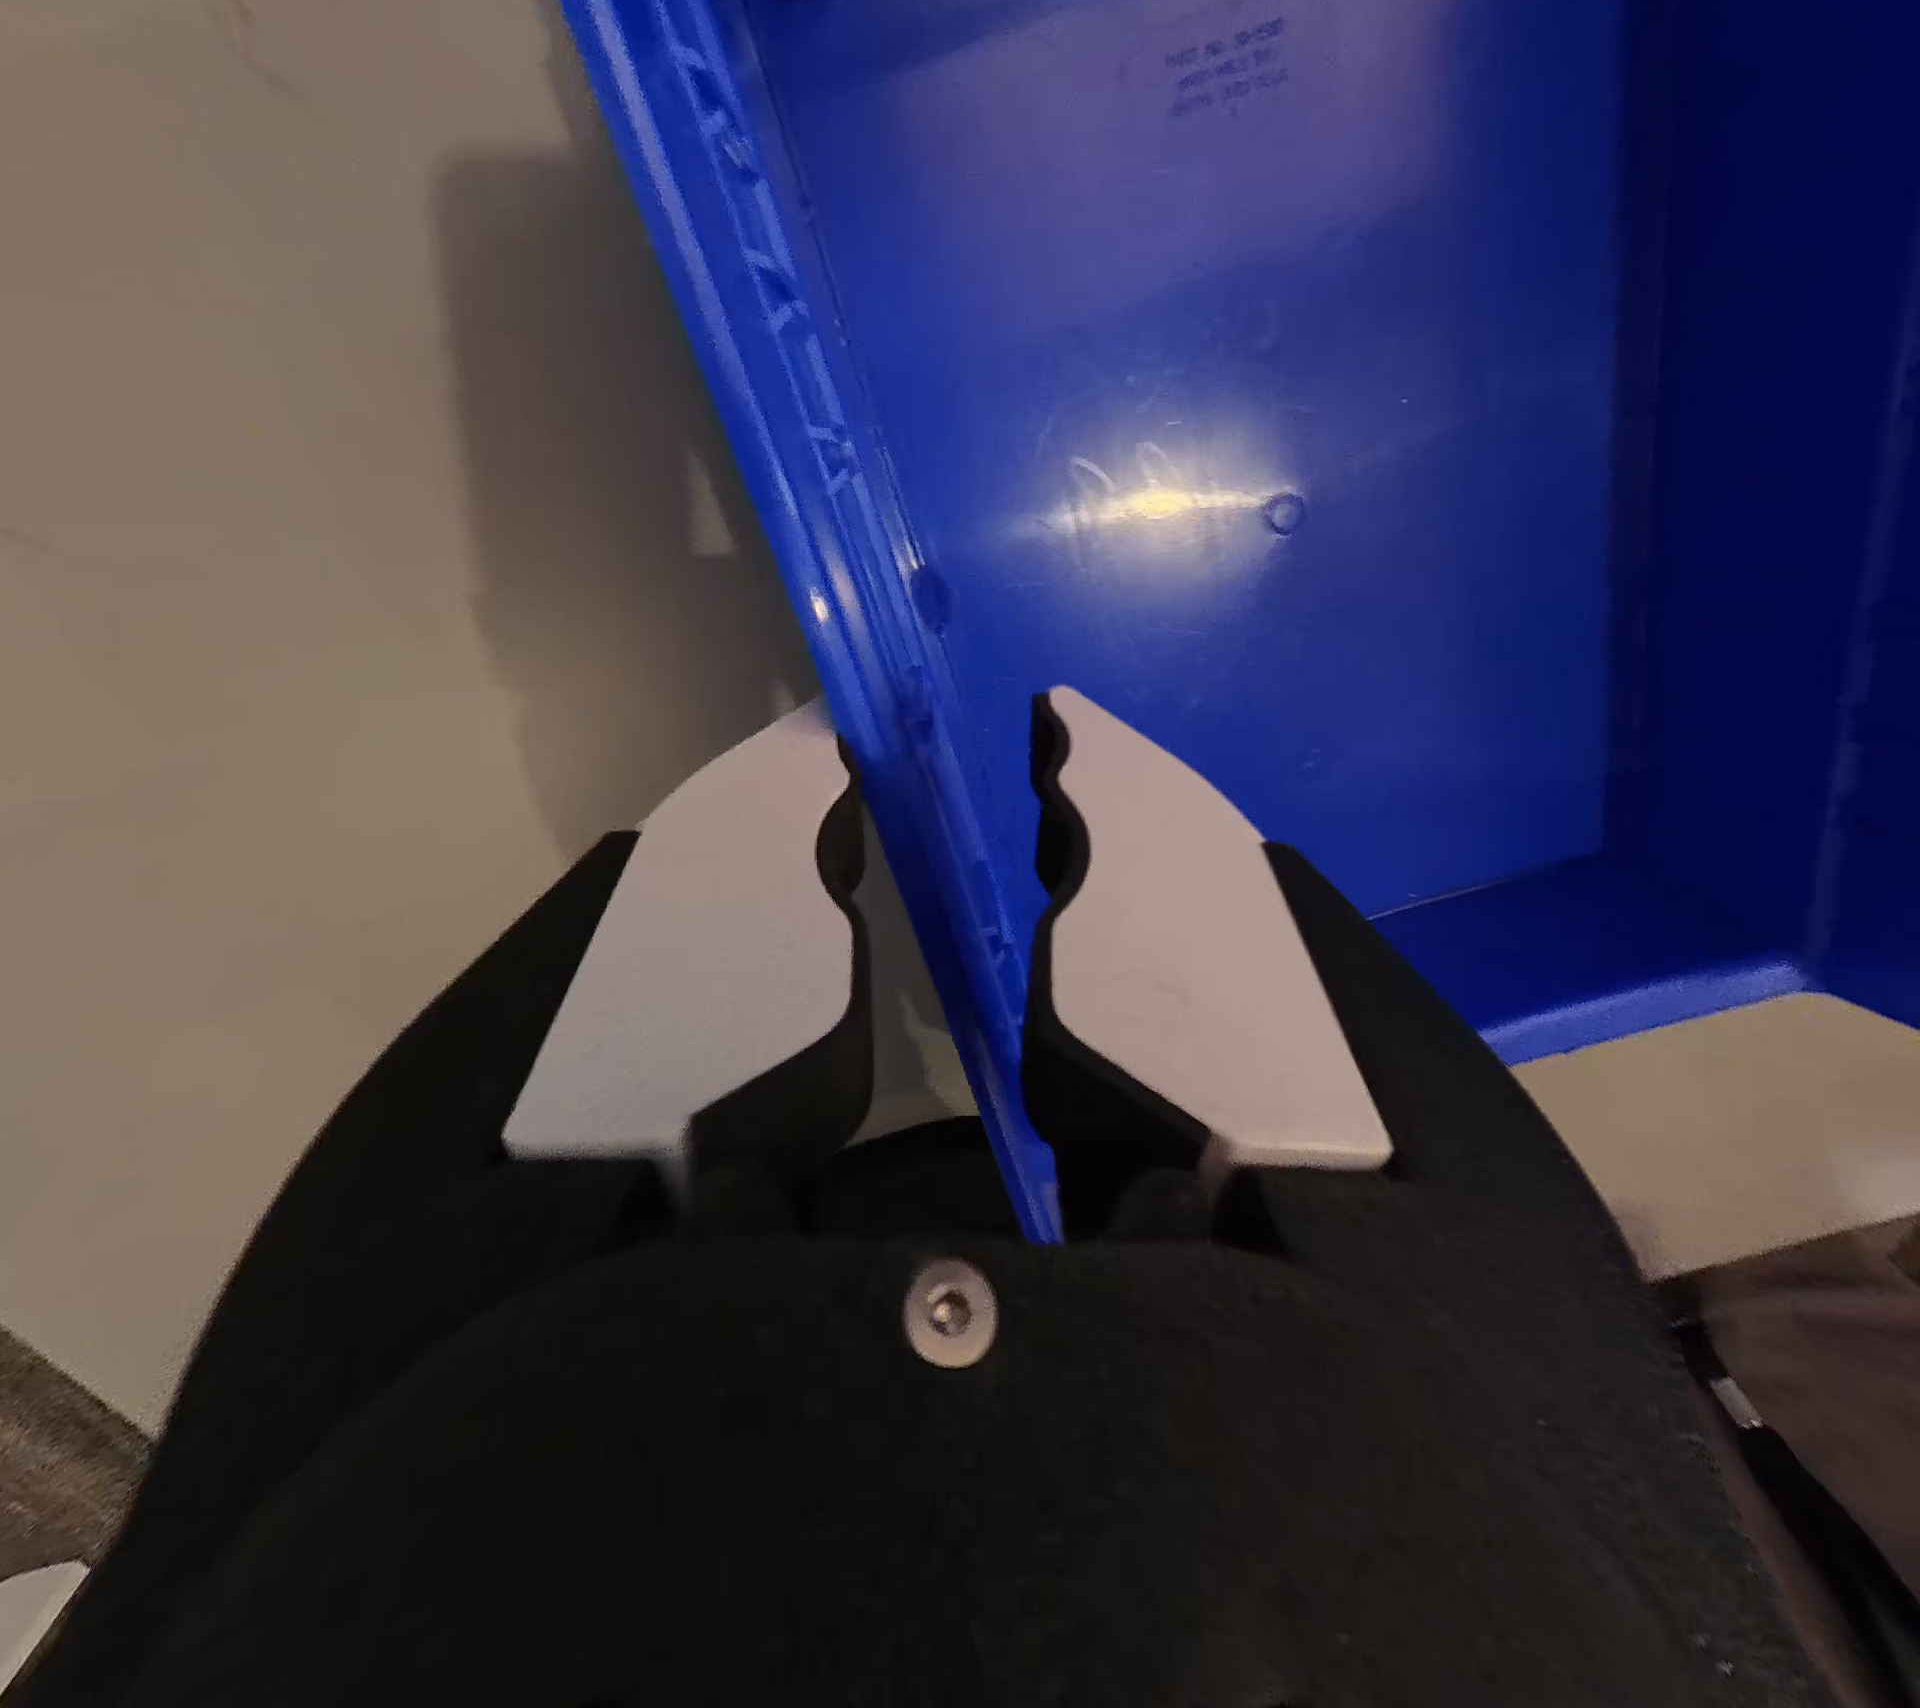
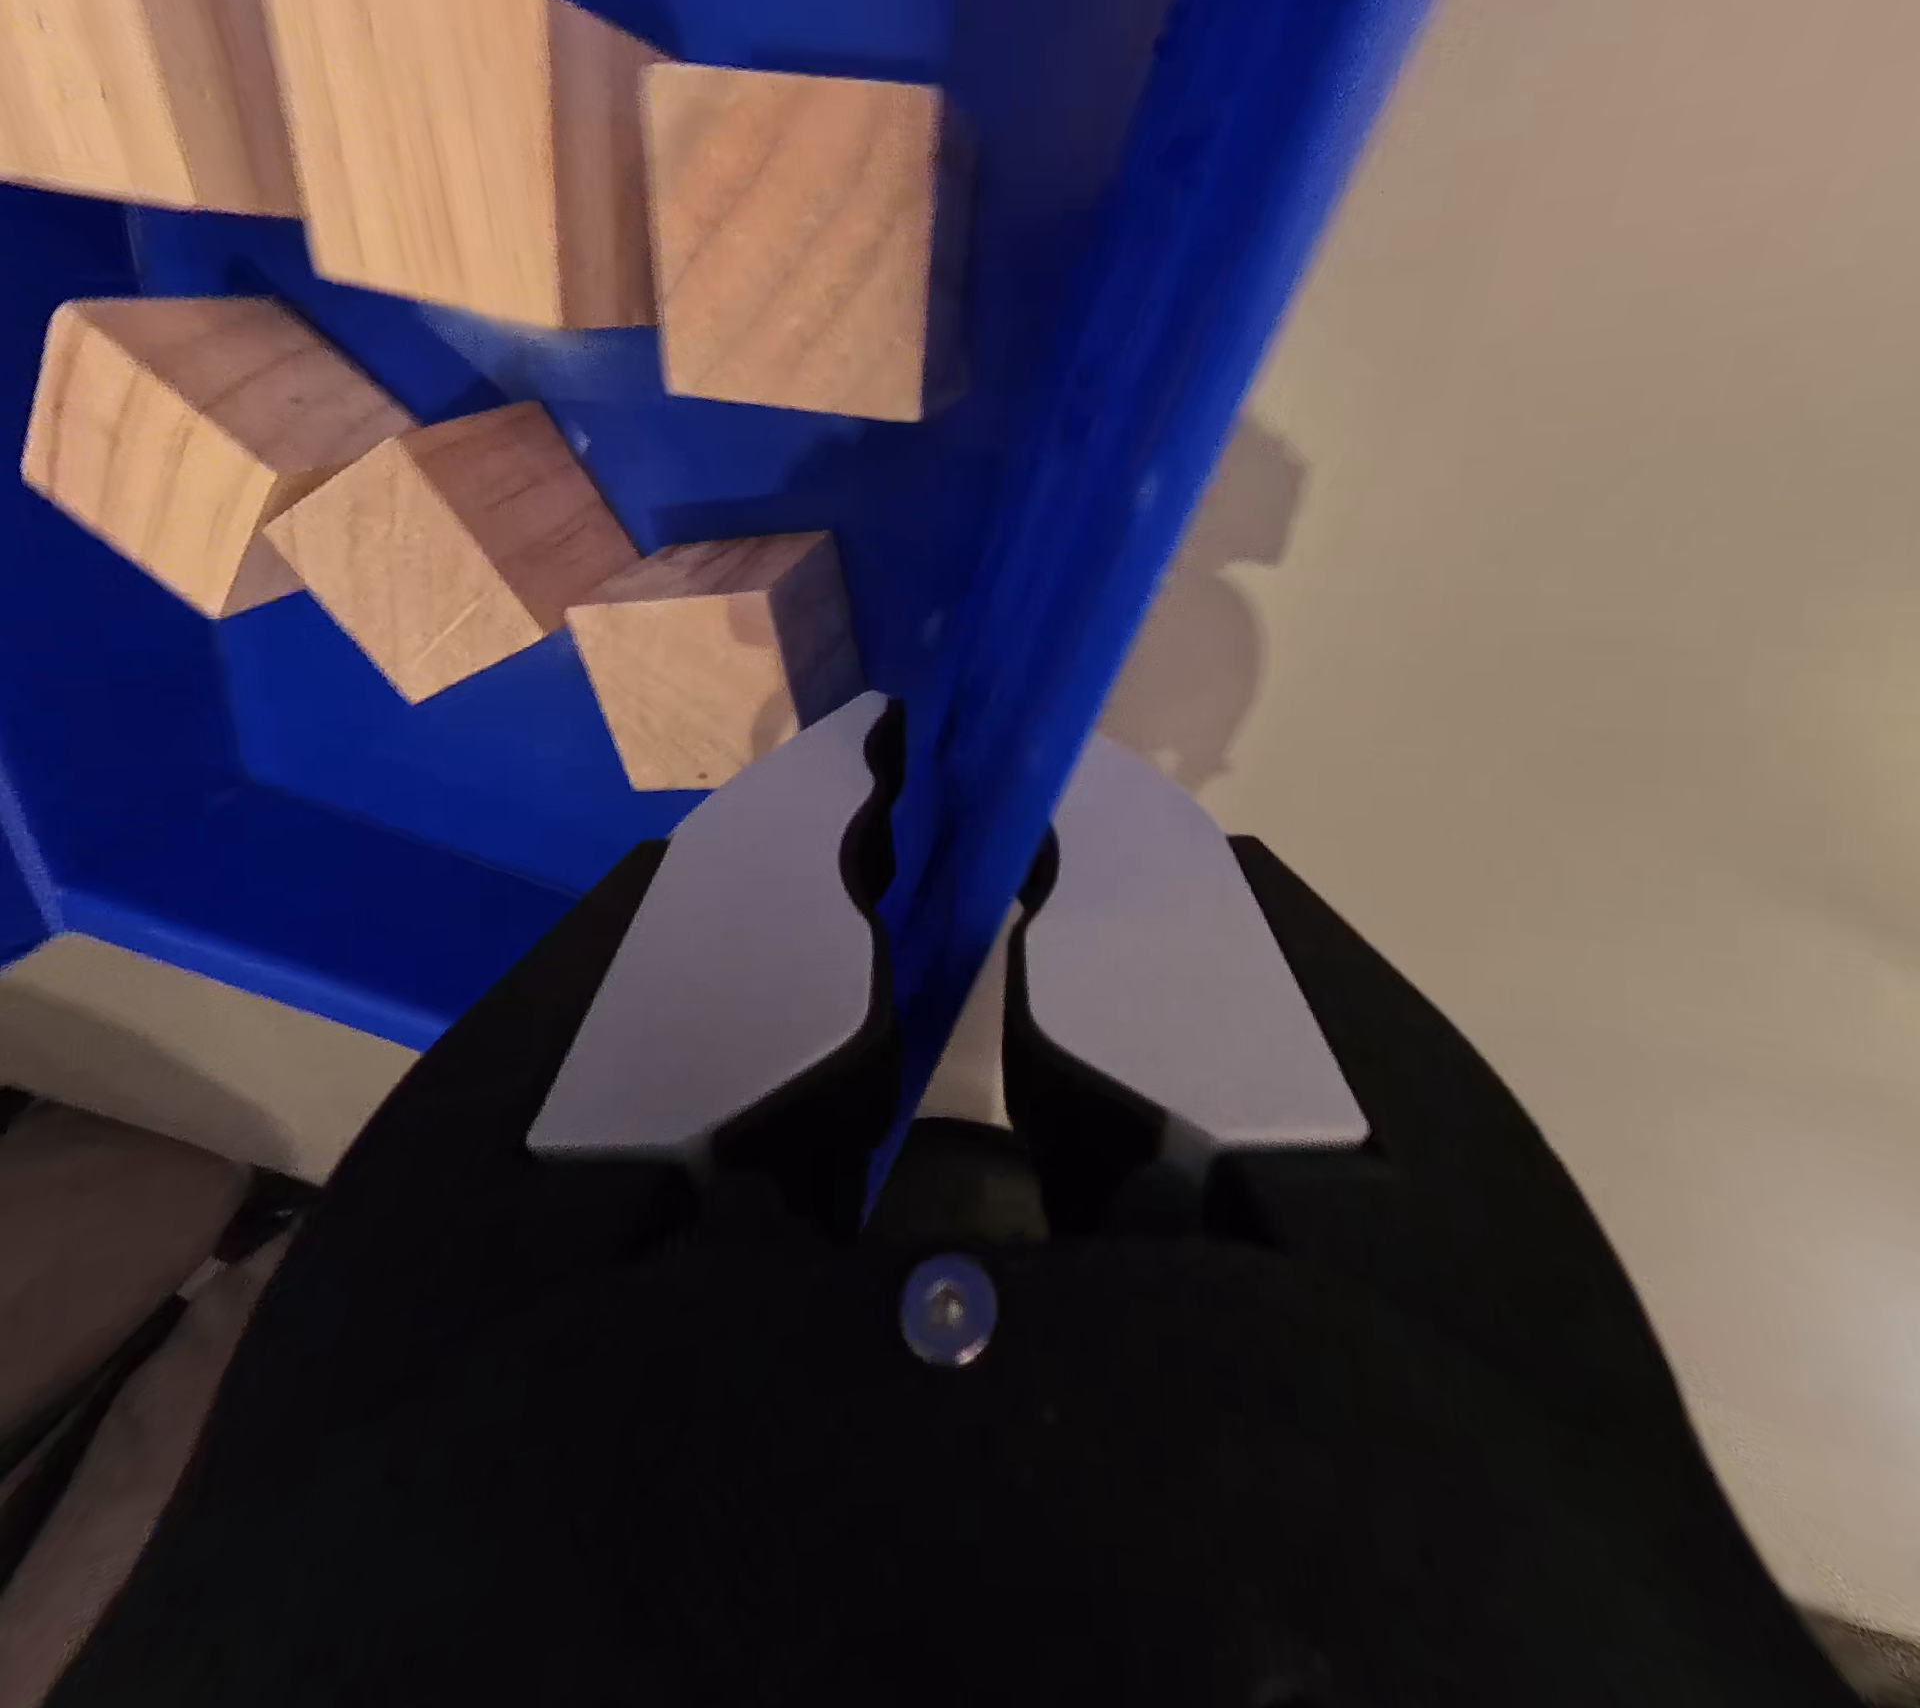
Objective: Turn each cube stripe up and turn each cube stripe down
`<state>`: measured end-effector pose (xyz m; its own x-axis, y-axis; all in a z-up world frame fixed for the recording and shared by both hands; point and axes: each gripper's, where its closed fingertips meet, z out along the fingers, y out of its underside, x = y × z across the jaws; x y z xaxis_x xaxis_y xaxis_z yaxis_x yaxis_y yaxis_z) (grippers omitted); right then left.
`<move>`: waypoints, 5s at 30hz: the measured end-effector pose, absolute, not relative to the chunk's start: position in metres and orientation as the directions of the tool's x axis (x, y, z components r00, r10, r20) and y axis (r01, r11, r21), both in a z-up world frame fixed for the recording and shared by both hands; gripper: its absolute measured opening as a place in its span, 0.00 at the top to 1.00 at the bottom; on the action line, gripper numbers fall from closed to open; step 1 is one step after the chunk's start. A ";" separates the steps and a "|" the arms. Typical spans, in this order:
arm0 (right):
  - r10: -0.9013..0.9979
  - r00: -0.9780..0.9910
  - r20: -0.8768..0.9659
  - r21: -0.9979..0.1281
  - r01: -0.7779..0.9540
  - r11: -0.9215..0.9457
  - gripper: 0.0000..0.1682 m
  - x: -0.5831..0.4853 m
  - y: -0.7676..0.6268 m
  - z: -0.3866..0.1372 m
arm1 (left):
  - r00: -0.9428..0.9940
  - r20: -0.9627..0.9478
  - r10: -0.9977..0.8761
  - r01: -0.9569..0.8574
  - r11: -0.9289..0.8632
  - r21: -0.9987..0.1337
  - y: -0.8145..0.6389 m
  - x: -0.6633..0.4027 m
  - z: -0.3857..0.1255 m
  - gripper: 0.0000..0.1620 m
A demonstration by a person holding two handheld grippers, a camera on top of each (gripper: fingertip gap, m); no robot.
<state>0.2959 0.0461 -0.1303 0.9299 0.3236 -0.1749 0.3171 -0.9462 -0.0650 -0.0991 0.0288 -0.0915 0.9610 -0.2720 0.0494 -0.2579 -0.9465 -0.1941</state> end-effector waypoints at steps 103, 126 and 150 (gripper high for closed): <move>0.498 0.760 0.417 -0.491 0.650 -0.580 0.66 0.039 0.111 -0.009 | 0.762 0.357 -0.541 0.173 -0.361 -0.916 -0.074 -0.168 0.167 0.67; 0.338 0.938 -0.073 -0.113 0.329 -0.938 0.96 0.265 0.076 -0.126 | 0.849 0.262 -0.460 -0.011 -0.510 -0.860 -0.038 -0.143 0.125 0.77; 0.176 0.981 0.086 -0.292 0.194 -0.937 0.88 0.486 0.078 -0.109 | 0.941 0.131 -0.312 0.055 -0.239 -0.969 0.005 -0.169 0.166 0.76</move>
